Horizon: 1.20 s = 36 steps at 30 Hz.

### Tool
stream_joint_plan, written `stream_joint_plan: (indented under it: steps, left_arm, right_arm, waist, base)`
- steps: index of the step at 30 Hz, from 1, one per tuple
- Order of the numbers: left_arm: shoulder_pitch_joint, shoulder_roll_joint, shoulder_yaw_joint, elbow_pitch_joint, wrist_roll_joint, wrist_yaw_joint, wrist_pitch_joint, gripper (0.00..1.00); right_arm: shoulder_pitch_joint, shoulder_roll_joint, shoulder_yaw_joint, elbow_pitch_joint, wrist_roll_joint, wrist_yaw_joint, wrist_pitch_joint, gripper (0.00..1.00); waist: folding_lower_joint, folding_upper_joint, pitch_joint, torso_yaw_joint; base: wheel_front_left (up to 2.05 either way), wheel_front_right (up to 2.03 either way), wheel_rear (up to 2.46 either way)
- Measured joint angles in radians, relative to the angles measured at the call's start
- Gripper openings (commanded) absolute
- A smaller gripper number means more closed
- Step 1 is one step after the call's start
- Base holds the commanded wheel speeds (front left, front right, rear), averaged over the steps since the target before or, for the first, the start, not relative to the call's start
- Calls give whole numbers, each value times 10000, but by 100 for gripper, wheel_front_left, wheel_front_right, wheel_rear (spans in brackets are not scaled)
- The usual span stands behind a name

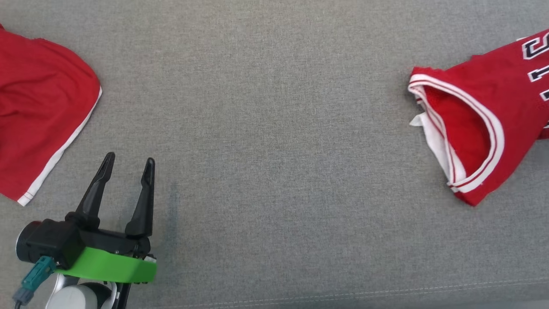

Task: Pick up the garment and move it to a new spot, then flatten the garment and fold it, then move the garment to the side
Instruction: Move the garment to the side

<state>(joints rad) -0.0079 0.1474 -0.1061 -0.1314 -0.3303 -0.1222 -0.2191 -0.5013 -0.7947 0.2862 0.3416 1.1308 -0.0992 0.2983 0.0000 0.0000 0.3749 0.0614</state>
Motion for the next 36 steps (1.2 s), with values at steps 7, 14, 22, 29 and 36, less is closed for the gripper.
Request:
stream_joint_plan:
  steps: [7, 14, 22, 29, 36]
  left_arm:
    - [-371, 31, -92, -314, 8, -4, 205, 100]
    - [-547, 119, 52, -541, 10, -2, 251, 100]
    - [-547, 180, 186, -612, 10, 40, 261, 100]
    - [-546, 253, 353, -715, 10, 169, 330, 100]
    - [-557, 249, 286, -708, 10, 169, 332, 100]
  right_arm:
    - [-723, -537, -86, 683, -1020, -136, -543, 0]
    - [-1343, -556, -117, 1296, -1582, -178, -1012, 0]
    - [-1482, -337, -84, 2456, -2197, -245, -1593, 70]
    - [-1553, -362, -320, 3720, -2930, -247, -2192, 100]
    - [-1956, 42, -491, 4562, -3327, -249, -2558, 100]
  waist:
    - [0, 0, 691, -5]
    - [1, 0, 1294, 50]
    - [1, 0, 1717, -43]
    - [0, 0, 1833, -286]
    - [0, 0, 1857, -429]
  base:
    - [0, 0, 0]
    - [0, 0, 0]
    - [0, 0, 0]
    - [0, 0, 0]
    - [0, 0, 0]
